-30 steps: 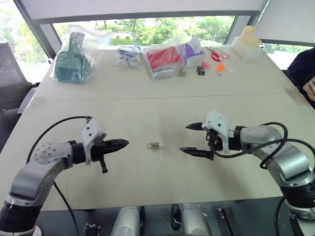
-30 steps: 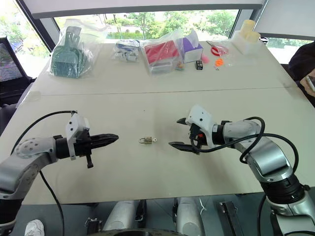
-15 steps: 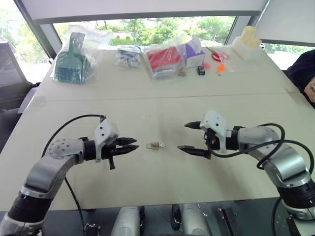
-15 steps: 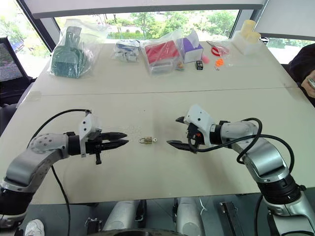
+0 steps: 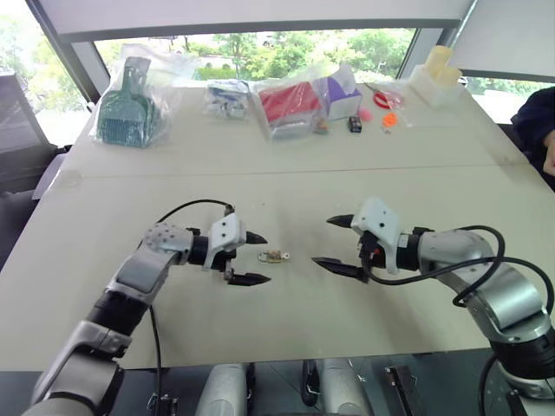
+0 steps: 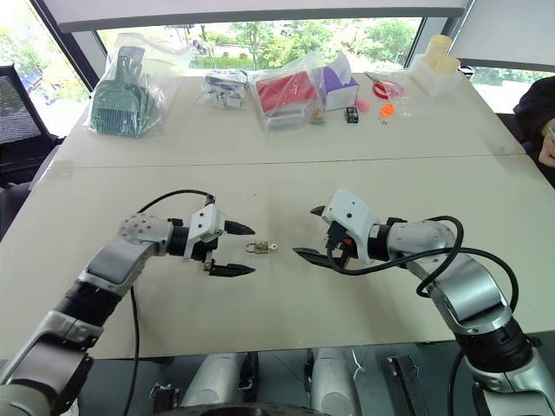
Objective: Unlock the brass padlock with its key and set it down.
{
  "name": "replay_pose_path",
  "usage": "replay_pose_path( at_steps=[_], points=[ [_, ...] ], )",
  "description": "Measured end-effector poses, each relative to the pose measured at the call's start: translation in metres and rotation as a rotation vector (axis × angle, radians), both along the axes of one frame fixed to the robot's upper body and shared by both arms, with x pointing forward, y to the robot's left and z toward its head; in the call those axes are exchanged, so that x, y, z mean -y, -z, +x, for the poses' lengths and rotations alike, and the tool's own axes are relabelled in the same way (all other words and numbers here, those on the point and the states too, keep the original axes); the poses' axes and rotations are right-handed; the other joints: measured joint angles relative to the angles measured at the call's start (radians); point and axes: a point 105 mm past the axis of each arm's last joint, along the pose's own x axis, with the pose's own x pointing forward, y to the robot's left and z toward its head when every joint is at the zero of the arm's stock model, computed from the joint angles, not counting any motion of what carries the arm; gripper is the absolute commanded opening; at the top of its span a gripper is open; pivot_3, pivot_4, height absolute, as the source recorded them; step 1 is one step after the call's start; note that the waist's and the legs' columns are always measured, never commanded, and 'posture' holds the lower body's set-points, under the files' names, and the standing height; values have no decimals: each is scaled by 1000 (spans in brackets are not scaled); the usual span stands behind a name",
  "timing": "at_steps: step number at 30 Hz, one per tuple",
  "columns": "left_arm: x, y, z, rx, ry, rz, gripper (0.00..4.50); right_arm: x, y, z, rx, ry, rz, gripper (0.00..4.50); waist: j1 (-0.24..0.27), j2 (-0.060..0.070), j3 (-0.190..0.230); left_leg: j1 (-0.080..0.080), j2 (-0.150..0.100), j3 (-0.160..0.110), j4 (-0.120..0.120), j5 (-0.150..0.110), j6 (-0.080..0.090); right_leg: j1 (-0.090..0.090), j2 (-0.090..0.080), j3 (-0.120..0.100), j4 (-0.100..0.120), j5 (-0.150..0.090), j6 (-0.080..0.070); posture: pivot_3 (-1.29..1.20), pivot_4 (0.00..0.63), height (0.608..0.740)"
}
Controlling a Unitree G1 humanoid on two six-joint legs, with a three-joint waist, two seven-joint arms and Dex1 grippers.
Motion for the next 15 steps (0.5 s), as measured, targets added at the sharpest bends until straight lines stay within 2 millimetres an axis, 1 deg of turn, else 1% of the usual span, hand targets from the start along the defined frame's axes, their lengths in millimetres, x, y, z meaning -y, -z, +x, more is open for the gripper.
replay_pose_path(
  at_steps=[6, 9, 10, 11, 13, 14, 15],
  points=[
    [8, 5, 11, 16, 19, -9, 4464, 2, -1, -3, 8, 29, -1, 4500, 0, 0, 0, 0, 0, 0, 0, 0, 0, 0, 0, 0, 1, 0, 0, 0, 150, 740],
    [8, 7, 11, 37, 34, -1, 3681, 2, -2, -5, 10, 31, 2, 4500, 0, 0, 0, 0, 2, 0, 0, 0, 0, 1, 0, 0, 0, 0, 0, 0, 150, 740],
    [8, 7, 11, 43, 38, 2, 3260, 2, -1, -5, 8, 31, 2, 4500, 0, 0, 0, 0, 2, 0, 0, 0, 0, 1, 0, 0, 0, 0, 0, 0, 150, 740],
    [8, 7, 11, 54, 43, 8, 2950, 2, -1, -5, 9, 32, 1, 4500, -1, 0, 0, 0, 2, 0, 0, 0, 0, 1, 0, 0, 0, 0, 0, 0, 150, 740],
    [9, 8, 8, 74, 73, 21, 2136, 2, -1, -5, 9, 32, -1, 4500, -1, 0, 0, 0, 2, 0, 0, 0, 0, 1, 0, 0, 0, 0, 0, 0, 150, 740],
    [9, 8, 7, 81, 85, 25, 1660, 2, -1, -5, 9, 32, -1, 4500, -1, 0, 0, 0, 2, 0, 0, 0, 0, 1, 0, 0, 0, 0, 0, 0, 150, 740],
    [10, 8, 6, 86, 98, 29, 1350, 2, -1, -5, 9, 32, -1, 4500, 0, 0, 0, 1, 2, 0, 0, 0, 0, 1, 0, 0, 1, 0, 0, 0, 150, 740]
  ],
)
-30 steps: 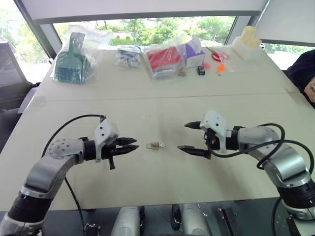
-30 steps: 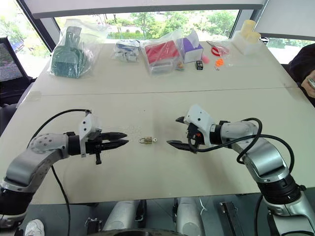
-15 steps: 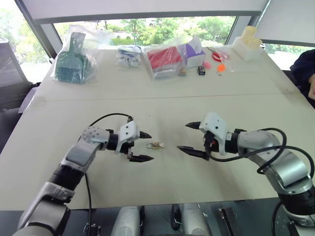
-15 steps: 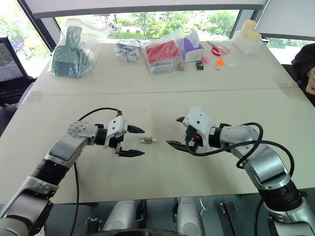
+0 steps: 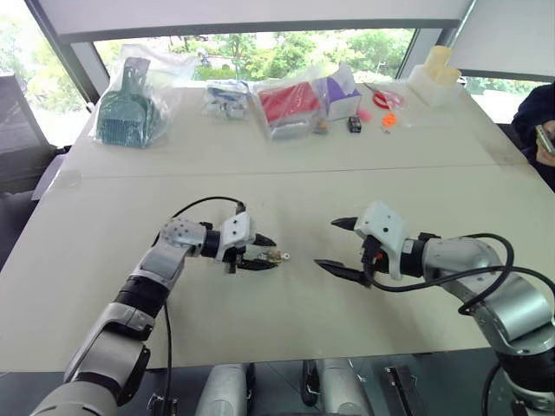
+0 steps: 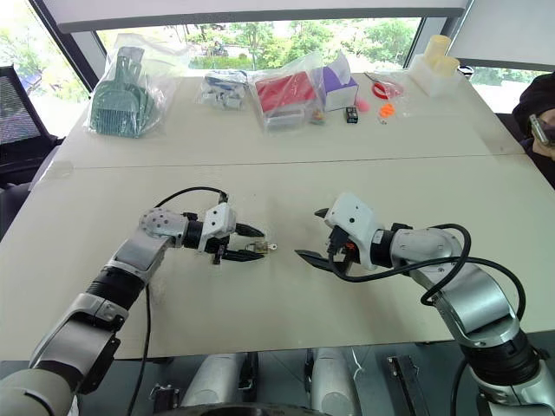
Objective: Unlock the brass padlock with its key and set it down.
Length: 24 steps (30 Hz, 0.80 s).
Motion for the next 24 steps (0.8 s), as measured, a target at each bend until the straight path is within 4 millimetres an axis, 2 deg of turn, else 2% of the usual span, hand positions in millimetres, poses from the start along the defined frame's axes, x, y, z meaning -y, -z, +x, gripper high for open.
replay_pose_path(
  at_steps=[1, 2, 6, 10, 12, 16, 20, 24],
  points=[
    [1, 1, -1, 6, 14, 5, 945, 0, 0, 0, 0, 0, 0, 4500, 0, 0, 0, 0, 0, 0, 0, 0, 0, 1, 0, 0, 0, 0, 0, 0, 150, 740],
    [0, 1, -2, 12, 17, 8, 762, 0, 0, 0, 1, -1, 0, 4500, 0, 0, 0, 1, 0, 0, 0, 0, 0, 1, 0, 0, 0, 0, 0, 0, 150, 740],
    [-5, -1, -6, 31, 25, 31, 763, -2, -5, 4, 37, -7, -13, 4500, -5, 0, 0, 1, 1, 0, 0, 0, 0, 0, 0, 0, 0, 0, 0, 0, 150, 740],
    [-16, -6, -9, -2, 16, 67, 763, -6, -9, 22, 152, 19, -51, 4500, -4, 0, 0, 1, 2, 0, 0, 0, 0, -1, 3, 0, 1, 0, 0, 0, 150, 740],
    [-26, -15, -3, -22, -30, 58, 763, -11, -9, 34, 247, 18, -108, 4500, -4, 0, 0, 0, 2, 1, 0, 0, 0, -2, 3, 0, 1, 0, 0, 0, 150, 740],
    [-40, -51, 12, 18, -94, 11, 763, -24, -7, 52, 415, -23, -216, 4500, -1, 0, 0, 0, 1, 1, 0, 0, 0, -1, 3, 0, 0, 0, 0, 0, 150, 740],
    [-39, -67, 17, 17, -104, -23, 763, -34, -6, 64, 530, -50, -280, 4500, -4, 0, 0, -1, -1, 2, 0, 0, 0, -1, 2, 0, 0, 0, 0, 0, 150, 740],
    [-37, -79, 21, 24, -112, -36, 763, -54, -9, 71, 659, -118, -318, 4500, -5, 0, 0, 0, -1, 1, 0, 0, 0, -1, 3, 0, 1, 0, 0, 0, 150, 740]
  ],
)
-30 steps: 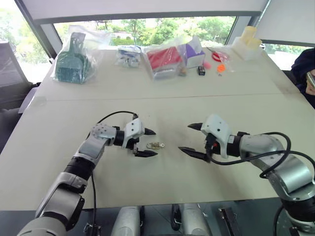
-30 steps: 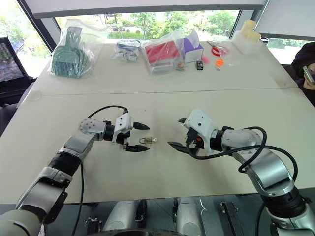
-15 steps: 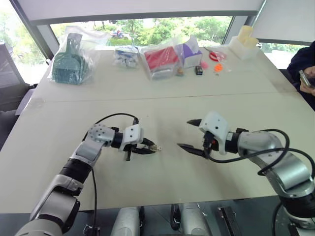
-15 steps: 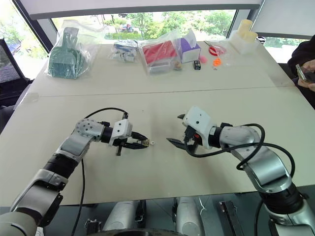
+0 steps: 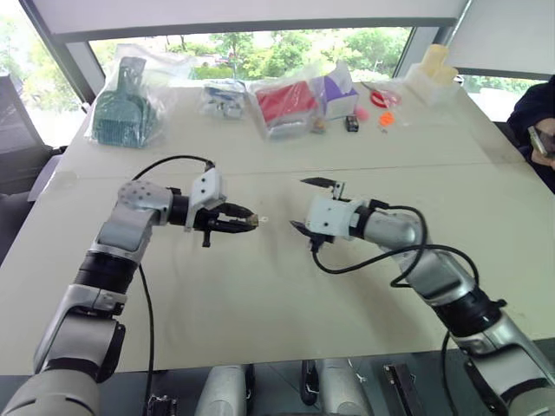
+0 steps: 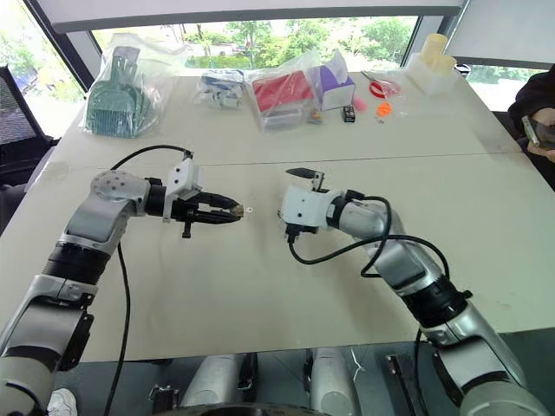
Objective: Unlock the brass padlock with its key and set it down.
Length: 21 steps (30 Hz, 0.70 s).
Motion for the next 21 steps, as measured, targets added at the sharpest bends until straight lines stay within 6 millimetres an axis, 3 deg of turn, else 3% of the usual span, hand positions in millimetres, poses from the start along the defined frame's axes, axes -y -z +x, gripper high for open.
replay_pose_path(
  at_steps=[7, 10, 12, 15, 17, 21],
  points=[
    [2, -4, 1, 11, 3, -11, 763, -19, -2, -1, 54, -78, -13, 4500, 1, 0, 0, 0, 0, 0, 0, 0, 0, 0, 0, 0, 0, 0, 0, 0, 150, 740],
    [3, -4, 1, 14, 6, -15, 763, -24, -1, -1, 57, -94, -16, 3498, 1, 0, 0, 0, 0, 0, 0, 0, 0, 0, 0, 0, 0, 0, 0, 0, 150, 740],
    [6, -6, 2, 19, 9, -21, 763, -26, -2, -2, 61, -104, -18, 2579, 1, 0, 0, 0, 0, 0, 0, 0, 0, 0, 0, 0, 0, 0, 0, 0, 150, 740],
    [8, -10, 3, 34, 13, -29, 763, -30, -1, -3, 53, -118, -18, 847, 0, 0, 0, 0, 0, 0, 0, 0, 0, 0, 0, 0, 0, 0, 0, 0, 150, 740],
    [8, -14, 5, 50, 8, -35, 763, -31, 0, -4, 50, -123, -28, 24, 0, 0, 0, 0, 0, 0, 0, 0, 0, 0, 0, 0, 0, 0, 0, 0, 150, 740],
    [7, -14, 5, 57, 6, -35, 763, -34, 0, -4, 48, -128, -28, 24, 0, 0, 0, 0, 0, 1, 0, 0, 0, 0, 0, 0, 1, 0, 0, 0, 150, 740]
  ],
)
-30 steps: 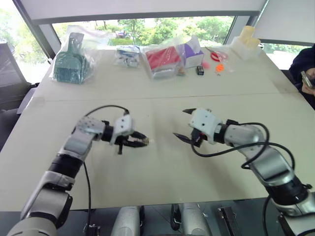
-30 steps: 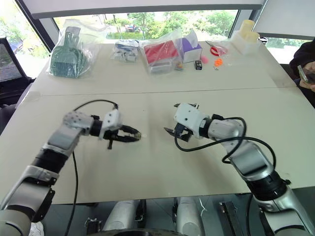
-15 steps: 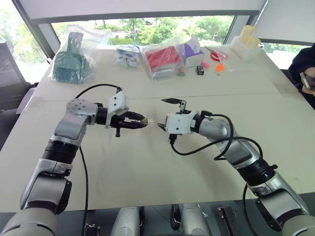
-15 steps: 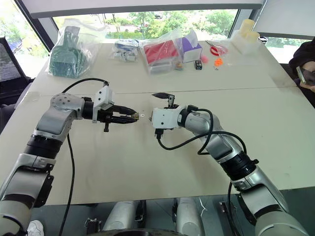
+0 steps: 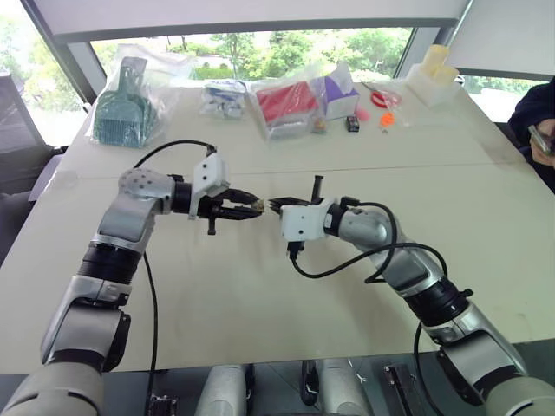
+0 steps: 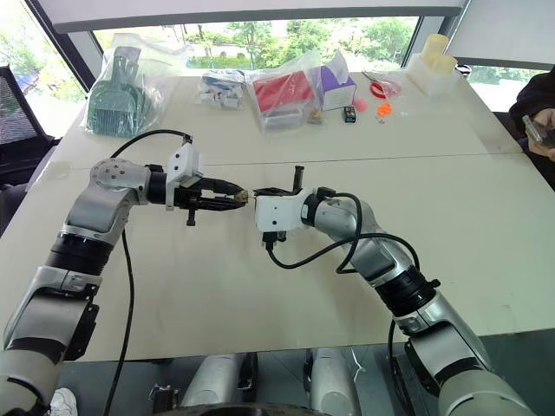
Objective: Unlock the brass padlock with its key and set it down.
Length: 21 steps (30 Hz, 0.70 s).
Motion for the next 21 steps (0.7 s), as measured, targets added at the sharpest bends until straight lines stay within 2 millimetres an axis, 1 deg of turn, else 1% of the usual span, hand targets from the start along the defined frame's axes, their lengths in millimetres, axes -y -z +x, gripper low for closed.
replay_pose_path(
  at_steps=[7, 10, 13, 18, 21],
  points=[
    [0, 3, 1, 32, 8, 22, 763, 0, 3, -1, -32, -15, -25, 24, 0, 0, 0, 0, 0, 2, 0, 0, 0, 0, 0, 0, 0, 0, 0, 0, 150, 740],
    [2, 2, 1, 65, 15, 31, 763, 0, 0, -1, -47, -32, -45, 24, 0, 0, 0, 0, 0, 3, 0, 0, 0, 0, 0, 0, 0, 0, 0, 0, 150, 740],
    [3, 4, 2, 105, 20, 48, 763, -1, 0, -2, -104, -45, -43, 24, 0, 0, 0, 0, 0, 3, 0, 0, 0, 0, 0, 0, 0, 0, 0, 0, 150, 740],
    [5, 7, 5, 200, 29, 76, 763, -2, -1, 2, -267, -23, -11, 24, 0, 0, 0, 0, 0, 3, 0, 0, 0, 0, 0, 0, 1, 0, 0, 0, 150, 740],
    [4, 8, 6, 208, 14, 79, 763, -3, -2, 6, -283, -18, -23, 24, 0, 0, 0, 0, 0, 3, 0, 0, 0, 0, 0, 0, 1, 0, 0, 0, 150, 740]
  ],
)
